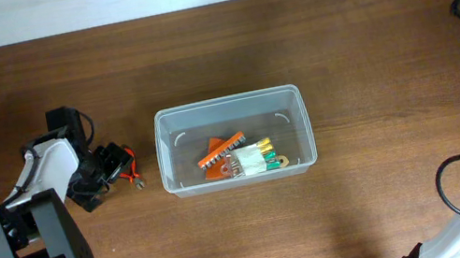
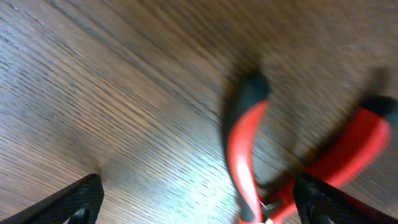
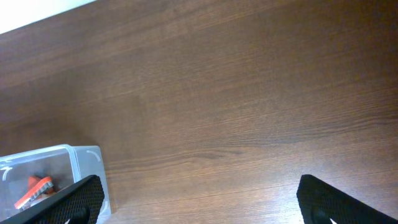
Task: Pack container
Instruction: 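Lower and grasp the pliers handles with the left gripper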
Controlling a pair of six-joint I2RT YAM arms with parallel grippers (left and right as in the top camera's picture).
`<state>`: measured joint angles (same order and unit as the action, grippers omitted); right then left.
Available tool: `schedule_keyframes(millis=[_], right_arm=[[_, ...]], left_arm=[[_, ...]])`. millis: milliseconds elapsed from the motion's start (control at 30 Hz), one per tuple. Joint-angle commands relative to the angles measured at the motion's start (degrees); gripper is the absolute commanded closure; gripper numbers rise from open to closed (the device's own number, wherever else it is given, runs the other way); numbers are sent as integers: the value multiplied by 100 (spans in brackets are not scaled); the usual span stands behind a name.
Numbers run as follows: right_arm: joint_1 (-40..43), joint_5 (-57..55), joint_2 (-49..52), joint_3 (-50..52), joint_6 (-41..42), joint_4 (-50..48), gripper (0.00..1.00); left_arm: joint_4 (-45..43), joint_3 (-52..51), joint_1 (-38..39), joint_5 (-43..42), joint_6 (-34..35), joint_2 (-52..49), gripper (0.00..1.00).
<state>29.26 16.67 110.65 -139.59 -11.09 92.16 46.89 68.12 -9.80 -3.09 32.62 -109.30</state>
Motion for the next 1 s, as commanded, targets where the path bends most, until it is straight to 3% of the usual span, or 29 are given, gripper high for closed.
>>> schedule_keyframes(millis=[0,433,567,700,867,933,967], right_arm=[[-2,94,9,31,7,0,1],[-2,94,9,31,7,2,1],[-2,94,9,31,7,4,1],[-2,94,9,31,7,15,1],[-2,94,9,31,7,24,1],[-2,94,9,31,7,24,1],[-2,96,9,31,9,24,1]], left_arm=[[2,-70,-74,229,59,-144,1],[-236,-70,-70,76,57,-151,0],[-234,-98,-70,81,61,-173,16],[-219,-199,-68,52,195,-326,20],[-199,-245,-68,-20,195,-507,32],[-234,-245,7,-17,195,-514,47],[-247,-245,55,-17,219,-514,49]])
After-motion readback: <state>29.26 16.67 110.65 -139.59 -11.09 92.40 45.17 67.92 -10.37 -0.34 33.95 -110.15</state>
